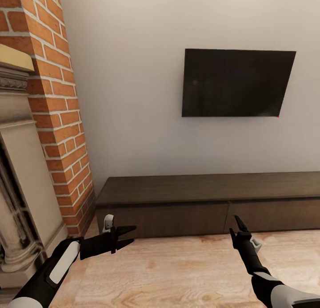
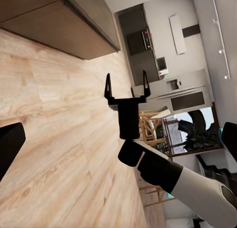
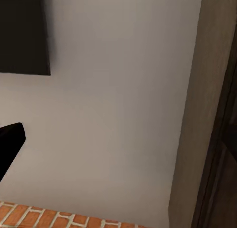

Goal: Place each of the two pumpkins and all three candles from the living room inside a cabinet in the living room (use any cabinet), then make sure every cabinet is closed, and position the cauldron so it is next to a table in the living room.

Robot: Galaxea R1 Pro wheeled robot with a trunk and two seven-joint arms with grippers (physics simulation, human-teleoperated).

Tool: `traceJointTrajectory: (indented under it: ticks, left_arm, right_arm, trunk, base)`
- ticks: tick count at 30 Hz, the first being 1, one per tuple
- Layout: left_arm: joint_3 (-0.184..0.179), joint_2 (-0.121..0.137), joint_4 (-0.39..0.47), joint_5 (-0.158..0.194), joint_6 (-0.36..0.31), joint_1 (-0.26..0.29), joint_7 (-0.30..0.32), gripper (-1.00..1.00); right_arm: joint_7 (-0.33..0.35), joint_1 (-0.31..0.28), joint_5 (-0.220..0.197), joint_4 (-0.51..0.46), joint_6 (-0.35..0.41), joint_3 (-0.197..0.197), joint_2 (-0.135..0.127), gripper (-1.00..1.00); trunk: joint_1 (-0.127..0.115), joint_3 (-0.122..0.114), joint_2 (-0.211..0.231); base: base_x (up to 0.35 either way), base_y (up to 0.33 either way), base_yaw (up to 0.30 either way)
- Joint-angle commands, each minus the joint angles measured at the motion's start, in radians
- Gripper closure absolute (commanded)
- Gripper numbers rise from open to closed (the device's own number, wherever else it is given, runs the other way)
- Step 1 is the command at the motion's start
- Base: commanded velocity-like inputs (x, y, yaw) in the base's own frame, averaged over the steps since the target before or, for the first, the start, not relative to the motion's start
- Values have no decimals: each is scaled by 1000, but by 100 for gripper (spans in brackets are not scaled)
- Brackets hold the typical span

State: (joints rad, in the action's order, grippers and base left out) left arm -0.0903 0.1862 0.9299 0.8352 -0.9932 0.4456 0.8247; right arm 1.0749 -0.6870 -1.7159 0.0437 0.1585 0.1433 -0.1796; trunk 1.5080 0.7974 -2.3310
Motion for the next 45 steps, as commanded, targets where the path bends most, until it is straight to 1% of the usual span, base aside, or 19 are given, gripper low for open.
traceJointTrajectory:
  ticks: [1,8,24,28,30,32,34,37,41,43,45]
  left_arm:
    - [-2,1,0,2,-4,1,2,-100]
    - [-2,0,0,2,-4,1,3,-100]
    - [-2,0,0,1,-4,1,3,-100]
    - [-3,0,11,1,-4,1,3,-100]
    - [-3,1,39,1,-4,-2,4,-100]
    - [-5,2,96,1,-4,-5,4,-100]
    - [-6,3,129,1,-4,-9,3,-100]
    - [-6,4,216,1,-5,-36,3,-100]
    - [-6,4,350,1,-5,-86,1,-100]
    - [-6,5,388,1,-5,-101,1,-100]
    - [-6,4,404,2,-5,-108,1,-100]
  right_arm:
    - [12,-2,-13,4,10,8,0,-100]
    - [20,-2,-20,5,17,9,0,-100]
    - [20,-2,-19,5,10,9,0,-100]
    - [20,-2,-19,5,10,9,0,-100]
    - [20,-2,-19,5,10,9,0,-100]
    - [20,-2,-18,5,10,9,0,-100]
    - [20,-2,-18,5,9,9,0,-100]
    - [20,-2,-18,5,9,9,0,-100]
    - [20,-2,-18,5,9,9,0,-100]
    - [20,-2,-18,5,9,9,0,-100]
    - [20,-2,-17,5,9,9,0,-100]
  trunk:
    - [4,4,-8]
    - [31,26,-57]
    - [92,76,-169]
    - [94,92,-170]
    - [95,100,-170]
    - [96,107,-171]
    - [97,115,-171]
    - [98,127,-172]
    - [100,142,-173]
    - [100,142,-173]
    - [100,142,-173]
  base:
    - [0,0,0]
    - [0,0,0]
    - [0,0,0]
    - [0,0,0]
    - [0,0,0]
    - [0,0,0]
    - [0,0,0]
    - [0,0,0]
    - [0,0,0]
    - [0,0,0]
    - [0,0,0]
